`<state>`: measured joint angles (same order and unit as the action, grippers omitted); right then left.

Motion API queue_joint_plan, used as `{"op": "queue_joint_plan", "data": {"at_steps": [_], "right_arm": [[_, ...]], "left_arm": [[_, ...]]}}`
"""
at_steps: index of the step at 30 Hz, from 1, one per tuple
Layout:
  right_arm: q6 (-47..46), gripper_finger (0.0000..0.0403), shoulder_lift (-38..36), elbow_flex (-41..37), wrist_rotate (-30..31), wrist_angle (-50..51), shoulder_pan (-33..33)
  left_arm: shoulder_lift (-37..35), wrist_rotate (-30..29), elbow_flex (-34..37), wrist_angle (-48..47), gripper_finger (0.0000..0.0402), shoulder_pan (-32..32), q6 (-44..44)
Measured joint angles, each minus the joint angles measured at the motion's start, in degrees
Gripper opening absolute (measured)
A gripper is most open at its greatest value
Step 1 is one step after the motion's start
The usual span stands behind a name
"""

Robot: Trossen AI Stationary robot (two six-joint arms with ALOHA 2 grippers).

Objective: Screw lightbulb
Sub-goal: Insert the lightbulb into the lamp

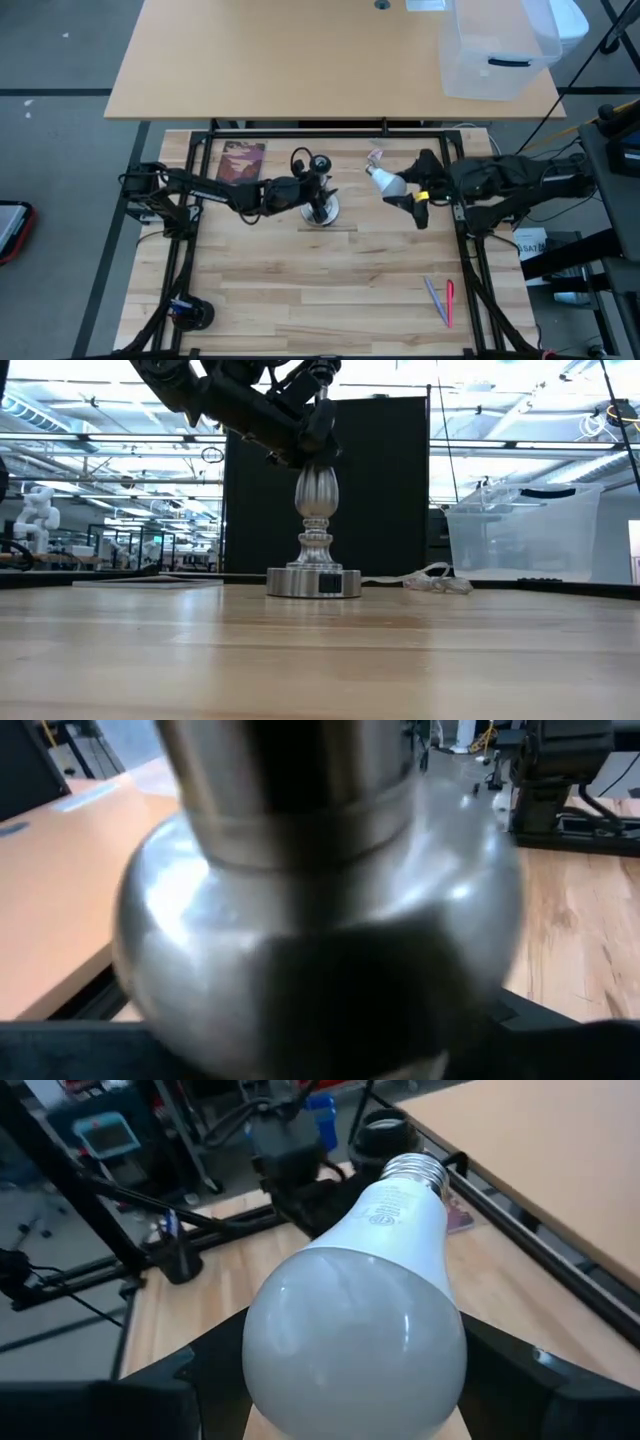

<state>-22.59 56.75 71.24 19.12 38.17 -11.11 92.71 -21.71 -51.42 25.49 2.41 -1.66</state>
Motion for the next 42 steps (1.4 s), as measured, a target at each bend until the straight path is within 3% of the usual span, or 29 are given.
{"op": "queue_joint_plan", "data": {"at_steps": [9,22,30,42], "right_arm": [[1.28,0.0267,7.72,10.04,-5.0,7.01,3.3],[0.19,0.0267,12.12,14.86,-16.09,9.23,4.72],[0.48,0.0267,12.07,17.21,-19.21,10.81,4.28],[0.68,0.0267,13.61,17.21,-19.36,17.27,4.25]], "left_arm": [[-0.04,0.05,-1.62,0.7,0.0204,-2.34,-6.81],[-0.2,-0.89,-2.1,0.65,0.0131,-4.88,-12.78],[-0.07,-13.87,-1.92,-3.66,0.0131,-7.1,-27.53],[-0.04,-26.74,-1.92,-7.93,0.0131,-6.99,-36.02]]}}
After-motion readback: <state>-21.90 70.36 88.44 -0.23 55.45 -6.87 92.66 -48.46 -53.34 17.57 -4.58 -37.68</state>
